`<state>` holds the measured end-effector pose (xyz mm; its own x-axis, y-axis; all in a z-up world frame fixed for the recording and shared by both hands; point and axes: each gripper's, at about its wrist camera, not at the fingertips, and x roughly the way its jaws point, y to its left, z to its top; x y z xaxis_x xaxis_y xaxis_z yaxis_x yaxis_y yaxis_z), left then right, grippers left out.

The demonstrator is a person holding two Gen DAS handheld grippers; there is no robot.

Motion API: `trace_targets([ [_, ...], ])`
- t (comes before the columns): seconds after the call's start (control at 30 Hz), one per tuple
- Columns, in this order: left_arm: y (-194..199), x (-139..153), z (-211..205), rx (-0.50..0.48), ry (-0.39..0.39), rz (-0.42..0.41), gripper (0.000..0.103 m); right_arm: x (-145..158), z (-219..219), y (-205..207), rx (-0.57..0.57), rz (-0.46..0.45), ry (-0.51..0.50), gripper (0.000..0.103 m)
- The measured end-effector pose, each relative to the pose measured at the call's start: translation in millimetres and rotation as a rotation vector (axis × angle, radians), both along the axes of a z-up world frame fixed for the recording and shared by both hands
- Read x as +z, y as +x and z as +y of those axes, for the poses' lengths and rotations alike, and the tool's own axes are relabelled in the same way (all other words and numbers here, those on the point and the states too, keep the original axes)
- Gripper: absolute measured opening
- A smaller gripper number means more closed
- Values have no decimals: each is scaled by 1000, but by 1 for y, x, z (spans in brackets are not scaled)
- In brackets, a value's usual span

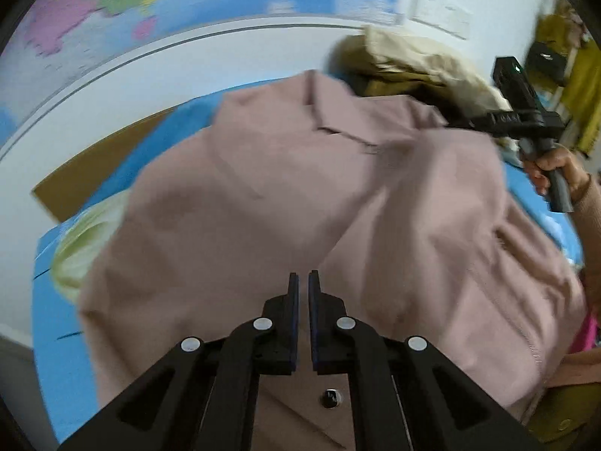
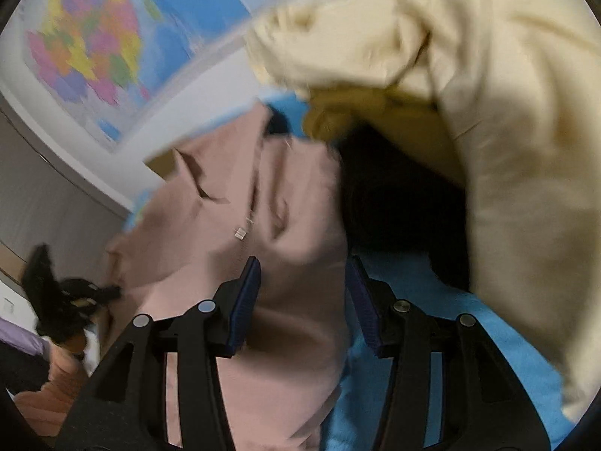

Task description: Fold large clothes

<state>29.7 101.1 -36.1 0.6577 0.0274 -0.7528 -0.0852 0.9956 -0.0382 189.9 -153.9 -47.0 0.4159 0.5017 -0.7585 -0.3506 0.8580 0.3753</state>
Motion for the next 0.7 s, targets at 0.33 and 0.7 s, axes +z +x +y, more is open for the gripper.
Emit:
trace_targets([
  [0.33, 12, -27, -4, -101, -20, 45, 79, 48, -54, -8, -147, -174, 138, 2],
  [0.7, 44, -12, 3, -65, 95, 27, 10, 31, -87, -7, -260, -160, 176, 2],
])
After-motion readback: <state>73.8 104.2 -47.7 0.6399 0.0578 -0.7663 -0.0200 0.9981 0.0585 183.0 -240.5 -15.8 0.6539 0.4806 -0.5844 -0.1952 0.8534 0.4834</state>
